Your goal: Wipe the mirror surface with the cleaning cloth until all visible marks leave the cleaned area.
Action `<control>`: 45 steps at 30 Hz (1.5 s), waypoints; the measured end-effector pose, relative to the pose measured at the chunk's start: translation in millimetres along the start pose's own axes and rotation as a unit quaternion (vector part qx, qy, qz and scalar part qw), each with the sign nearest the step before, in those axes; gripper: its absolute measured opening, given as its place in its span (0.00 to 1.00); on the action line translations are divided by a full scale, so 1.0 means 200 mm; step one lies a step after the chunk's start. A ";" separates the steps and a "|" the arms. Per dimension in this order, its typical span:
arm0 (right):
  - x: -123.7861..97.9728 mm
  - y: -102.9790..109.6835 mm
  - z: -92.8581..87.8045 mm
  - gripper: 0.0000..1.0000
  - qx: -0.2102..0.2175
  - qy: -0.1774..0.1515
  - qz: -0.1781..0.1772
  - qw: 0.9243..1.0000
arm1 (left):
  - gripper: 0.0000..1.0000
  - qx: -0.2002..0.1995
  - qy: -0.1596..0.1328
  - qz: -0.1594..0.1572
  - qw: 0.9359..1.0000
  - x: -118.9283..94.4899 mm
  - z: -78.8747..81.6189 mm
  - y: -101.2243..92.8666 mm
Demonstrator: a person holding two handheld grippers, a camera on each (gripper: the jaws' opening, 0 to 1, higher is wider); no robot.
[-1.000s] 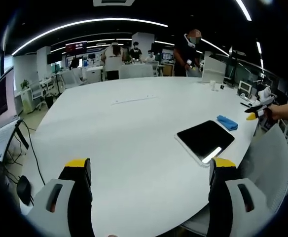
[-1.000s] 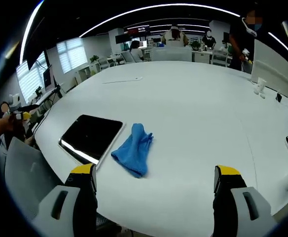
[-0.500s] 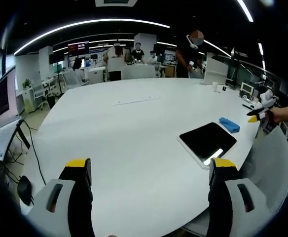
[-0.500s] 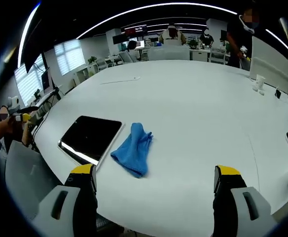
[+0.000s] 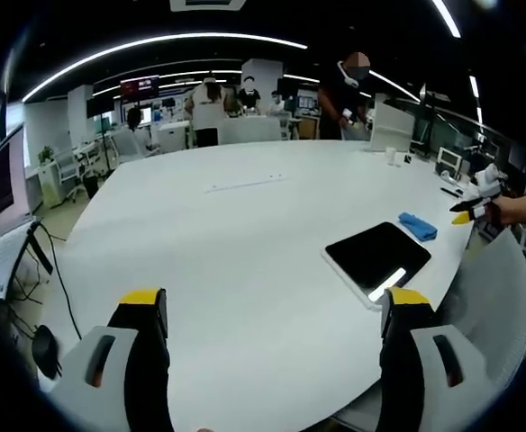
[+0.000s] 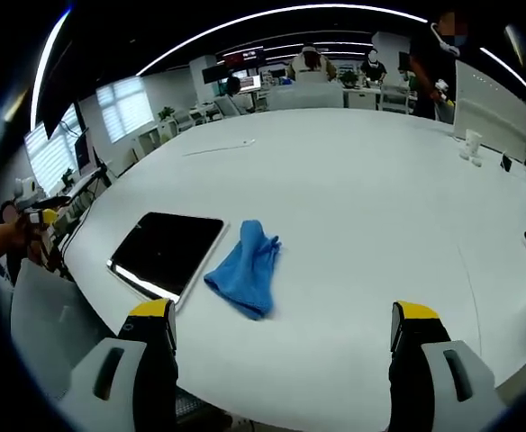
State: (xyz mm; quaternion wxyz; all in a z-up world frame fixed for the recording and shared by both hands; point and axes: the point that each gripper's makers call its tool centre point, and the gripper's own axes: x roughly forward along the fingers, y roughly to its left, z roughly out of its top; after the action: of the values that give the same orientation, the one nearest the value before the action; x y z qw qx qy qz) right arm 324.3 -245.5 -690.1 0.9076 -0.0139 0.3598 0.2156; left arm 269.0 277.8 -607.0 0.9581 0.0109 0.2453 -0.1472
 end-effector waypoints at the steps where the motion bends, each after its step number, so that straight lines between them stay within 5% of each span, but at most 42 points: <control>1: 0.00 0.00 -0.01 0.98 0.002 0.000 0.000 1.000 | 0.97 0.001 -0.001 0.000 1.000 0.00 0.01 0.00; 45: -0.01 0.01 0.05 0.98 -0.010 0.003 -0.002 1.000 | 0.98 -0.002 -0.013 -0.005 1.000 0.00 0.03 0.00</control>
State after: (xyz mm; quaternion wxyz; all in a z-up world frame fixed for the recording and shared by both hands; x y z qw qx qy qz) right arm 328.8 -242.4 -681.4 0.9068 -0.0246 0.3601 0.2177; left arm 272.1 277.8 -601.2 0.9604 0.0063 0.2334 -0.1519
